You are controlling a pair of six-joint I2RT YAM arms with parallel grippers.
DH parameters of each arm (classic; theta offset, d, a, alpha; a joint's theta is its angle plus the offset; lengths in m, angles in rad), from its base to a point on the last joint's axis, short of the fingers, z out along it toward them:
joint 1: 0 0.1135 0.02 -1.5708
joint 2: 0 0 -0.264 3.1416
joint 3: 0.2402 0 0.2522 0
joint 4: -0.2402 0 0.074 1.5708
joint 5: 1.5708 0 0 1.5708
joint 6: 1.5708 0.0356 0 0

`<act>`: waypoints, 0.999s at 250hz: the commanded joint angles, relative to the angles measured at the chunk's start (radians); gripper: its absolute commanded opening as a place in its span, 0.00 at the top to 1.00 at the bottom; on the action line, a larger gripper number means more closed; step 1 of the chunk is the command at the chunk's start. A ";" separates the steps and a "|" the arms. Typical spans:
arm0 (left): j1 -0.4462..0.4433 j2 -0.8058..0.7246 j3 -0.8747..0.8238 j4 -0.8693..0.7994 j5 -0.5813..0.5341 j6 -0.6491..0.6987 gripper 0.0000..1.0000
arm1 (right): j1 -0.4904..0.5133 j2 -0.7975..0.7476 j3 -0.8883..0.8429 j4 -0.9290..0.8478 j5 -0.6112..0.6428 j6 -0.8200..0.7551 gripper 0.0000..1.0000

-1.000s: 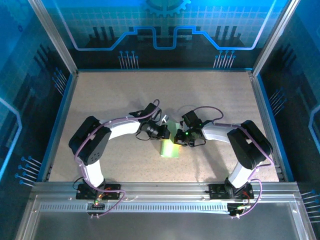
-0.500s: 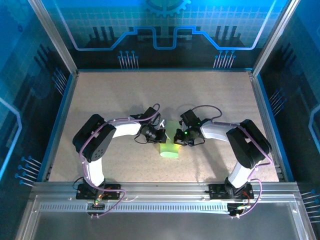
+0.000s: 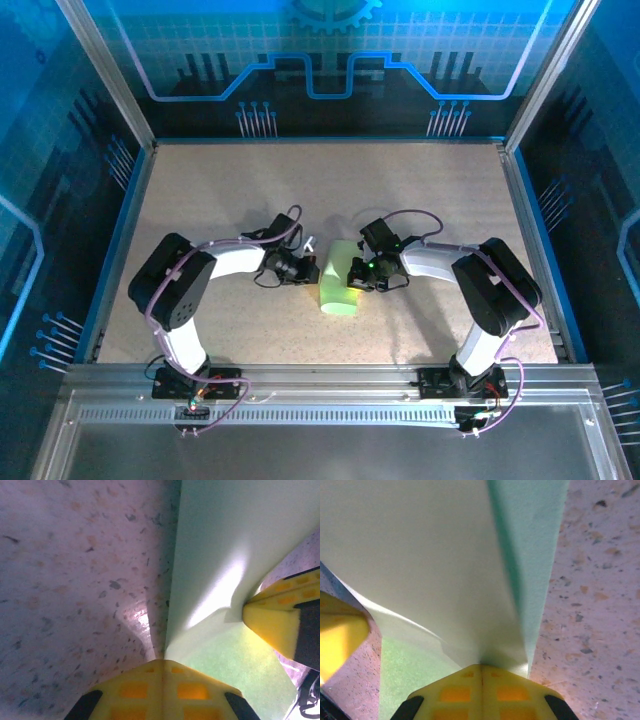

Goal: Fold a paper plane with a square sheet of paper (fold left side to right side)

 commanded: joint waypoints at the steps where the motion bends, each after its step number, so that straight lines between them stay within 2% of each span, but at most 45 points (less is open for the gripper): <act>1: -0.005 -0.078 -0.012 0.009 0.017 0.020 0.94 | 0.012 0.052 -0.037 -0.107 0.116 -0.020 1.00; 33: -0.035 -0.088 -0.004 0.047 0.029 0.004 0.94 | 0.012 0.050 -0.036 -0.106 0.113 -0.021 1.00; 95: -0.098 0.027 0.059 0.051 0.003 -0.004 0.95 | 0.016 0.053 -0.031 -0.104 0.113 -0.022 1.00; 202: -0.102 0.109 0.065 0.026 -0.045 0.000 0.99 | 0.020 0.052 -0.027 -0.079 0.090 -0.028 1.00; 250: -0.103 0.109 0.042 0.026 -0.053 -0.003 1.00 | 0.022 -0.015 -0.022 -0.007 0.042 -0.035 1.00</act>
